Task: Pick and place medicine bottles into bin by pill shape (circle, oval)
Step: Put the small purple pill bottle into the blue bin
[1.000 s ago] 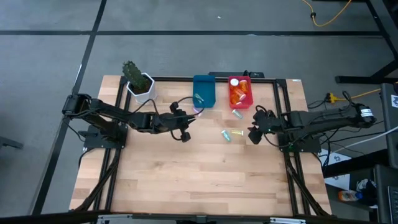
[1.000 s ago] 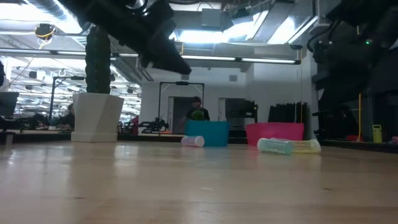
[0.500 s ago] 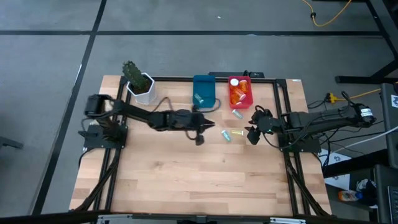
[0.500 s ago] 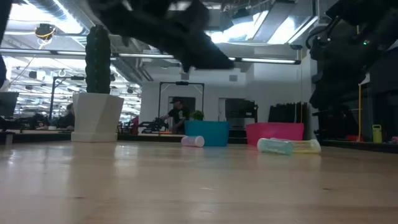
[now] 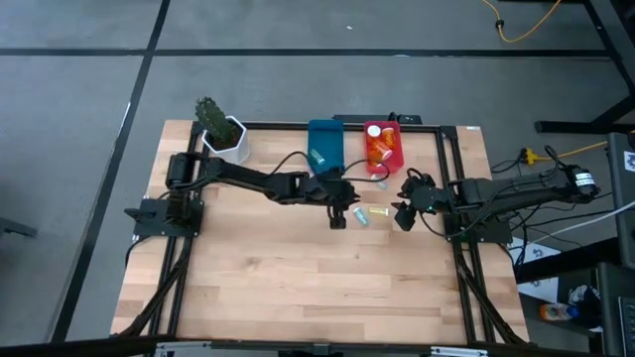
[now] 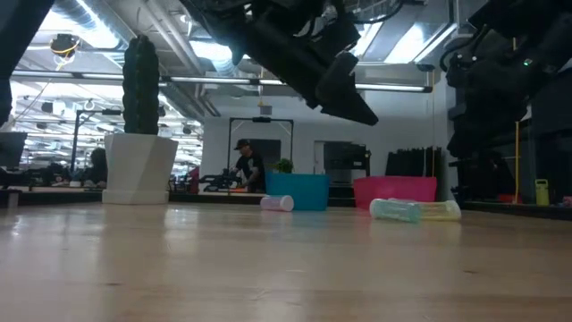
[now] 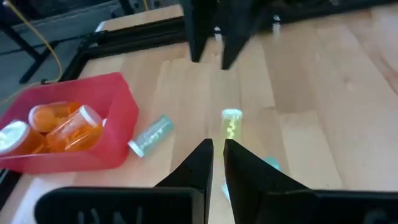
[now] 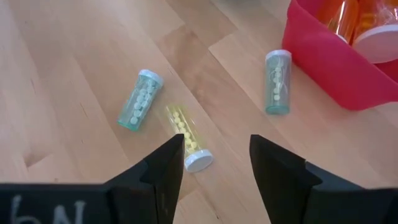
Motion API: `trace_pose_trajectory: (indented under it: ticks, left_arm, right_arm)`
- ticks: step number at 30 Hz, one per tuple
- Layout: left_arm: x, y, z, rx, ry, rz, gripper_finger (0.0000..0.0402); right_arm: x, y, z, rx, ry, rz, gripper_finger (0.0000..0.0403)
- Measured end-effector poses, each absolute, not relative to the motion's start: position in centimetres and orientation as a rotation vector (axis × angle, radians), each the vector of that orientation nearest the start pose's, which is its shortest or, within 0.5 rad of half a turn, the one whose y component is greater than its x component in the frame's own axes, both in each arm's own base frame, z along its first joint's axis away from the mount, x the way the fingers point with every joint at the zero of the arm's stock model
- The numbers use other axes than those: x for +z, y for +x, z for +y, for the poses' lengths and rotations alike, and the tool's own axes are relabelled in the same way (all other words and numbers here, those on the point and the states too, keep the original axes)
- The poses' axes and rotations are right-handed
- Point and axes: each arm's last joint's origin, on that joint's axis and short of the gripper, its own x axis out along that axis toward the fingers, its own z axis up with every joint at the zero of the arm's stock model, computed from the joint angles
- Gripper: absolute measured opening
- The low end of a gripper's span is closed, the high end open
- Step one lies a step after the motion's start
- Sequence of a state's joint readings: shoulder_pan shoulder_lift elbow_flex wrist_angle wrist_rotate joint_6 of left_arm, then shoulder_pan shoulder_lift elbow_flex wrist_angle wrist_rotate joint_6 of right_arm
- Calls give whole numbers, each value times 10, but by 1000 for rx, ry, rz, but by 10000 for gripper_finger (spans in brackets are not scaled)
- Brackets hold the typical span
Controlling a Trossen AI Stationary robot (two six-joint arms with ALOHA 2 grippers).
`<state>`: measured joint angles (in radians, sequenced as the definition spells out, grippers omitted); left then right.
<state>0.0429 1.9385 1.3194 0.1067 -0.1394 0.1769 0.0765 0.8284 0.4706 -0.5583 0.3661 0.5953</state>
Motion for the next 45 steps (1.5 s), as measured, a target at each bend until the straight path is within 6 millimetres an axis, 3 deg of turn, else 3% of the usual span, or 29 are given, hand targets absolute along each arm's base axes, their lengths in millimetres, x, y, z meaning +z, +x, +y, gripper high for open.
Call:
trace_pose_trajectory:
  ticks: [7, 15, 21, 27, 32, 37, 45]
  left_arm:
    - [197, 422, 27, 205, 166, 705, 40]
    - [185, 402, 56, 457, 170, 917, 117]
    - [185, 373, 68, 542, 125, 1159, 167]
    - [198, 338, 61, 581, 93, 1380, 170]
    - [200, 324, 61, 517, 172, 1413, 171]
    - [195, 311, 66, 456, 134, 1431, 172]
    - [181, 327, 75, 289, 199, 1184, 172]
  right_arm:
    - [193, 150, 1, -522, 349, 782, 184]
    - [193, 150, 1, -522, 348, 783, 184]
    - [193, 150, 1, -521, 347, 784, 184]
    - [193, 150, 1, -524, 349, 786, 184]
    - [193, 150, 1, -523, 353, 782, 184]
    - [193, 150, 1, -522, 353, 781, 184]
    - [193, 151, 1, -519, 355, 779, 184]
